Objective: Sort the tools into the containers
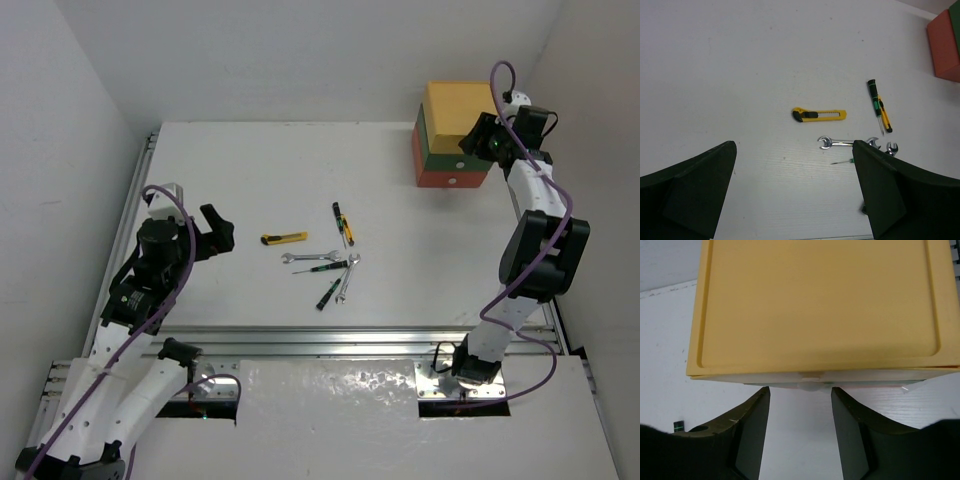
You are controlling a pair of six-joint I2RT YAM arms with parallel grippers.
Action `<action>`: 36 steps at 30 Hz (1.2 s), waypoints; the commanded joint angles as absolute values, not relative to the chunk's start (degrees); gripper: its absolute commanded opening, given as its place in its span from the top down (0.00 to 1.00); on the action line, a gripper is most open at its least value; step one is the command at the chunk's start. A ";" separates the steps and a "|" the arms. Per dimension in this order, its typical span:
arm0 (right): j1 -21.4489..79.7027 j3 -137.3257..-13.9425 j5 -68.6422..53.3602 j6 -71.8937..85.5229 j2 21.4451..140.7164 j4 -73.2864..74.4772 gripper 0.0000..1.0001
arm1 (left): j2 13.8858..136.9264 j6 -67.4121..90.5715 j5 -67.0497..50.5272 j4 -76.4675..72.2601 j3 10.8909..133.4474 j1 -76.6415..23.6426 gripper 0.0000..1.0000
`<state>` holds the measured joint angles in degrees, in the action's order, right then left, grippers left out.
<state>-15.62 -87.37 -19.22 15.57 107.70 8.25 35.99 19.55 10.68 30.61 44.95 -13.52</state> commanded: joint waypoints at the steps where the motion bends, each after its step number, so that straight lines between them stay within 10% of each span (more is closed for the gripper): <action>1: -15.56 -88.07 -20.56 12.75 107.49 2.99 0.47 | 35.60 18.63 9.67 27.42 45.00 -13.18 0.00; 36: -13.10 -70.12 -16.70 6.24 100.28 -20.22 0.46 | 33.93 18.02 7.38 26.54 44.56 -14.68 0.00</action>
